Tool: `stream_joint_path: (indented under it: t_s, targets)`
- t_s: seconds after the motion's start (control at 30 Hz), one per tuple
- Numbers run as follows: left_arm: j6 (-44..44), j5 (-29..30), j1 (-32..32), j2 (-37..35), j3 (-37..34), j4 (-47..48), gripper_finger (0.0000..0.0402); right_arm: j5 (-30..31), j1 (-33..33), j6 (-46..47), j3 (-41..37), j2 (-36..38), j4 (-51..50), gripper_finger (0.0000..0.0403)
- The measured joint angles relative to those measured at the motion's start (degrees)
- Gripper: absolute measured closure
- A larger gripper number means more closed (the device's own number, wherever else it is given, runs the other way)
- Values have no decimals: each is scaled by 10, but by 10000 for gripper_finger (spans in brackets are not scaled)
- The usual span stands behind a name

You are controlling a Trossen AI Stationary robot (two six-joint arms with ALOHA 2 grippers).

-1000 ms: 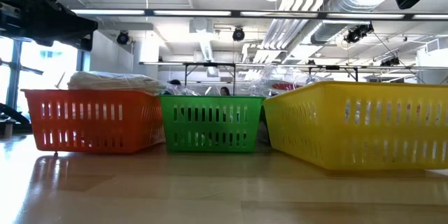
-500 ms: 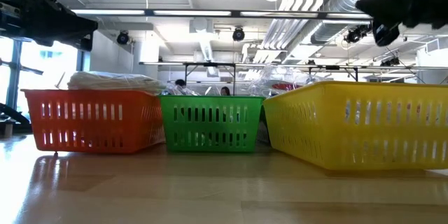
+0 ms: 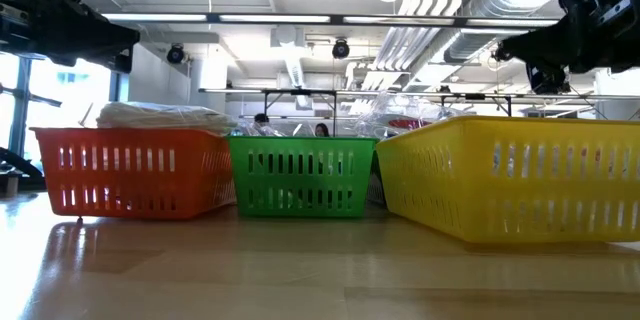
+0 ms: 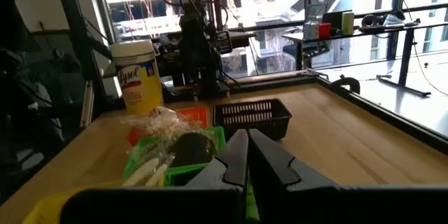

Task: Pick & Place Travel size toiletries
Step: Return to Home Position

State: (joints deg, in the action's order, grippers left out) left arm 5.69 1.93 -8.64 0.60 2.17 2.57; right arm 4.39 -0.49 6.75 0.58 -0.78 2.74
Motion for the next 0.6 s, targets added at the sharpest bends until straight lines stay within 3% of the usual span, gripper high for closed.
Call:
stream_joint_path:
  t_s: [0.27,0.6]
  targets:
    - [0,0,0,0,0,0,398,6,0,-75,0,0,-6,398]
    - [0,0,0,0,0,0,398,-2,0,-81,-1,-1,-6,398]
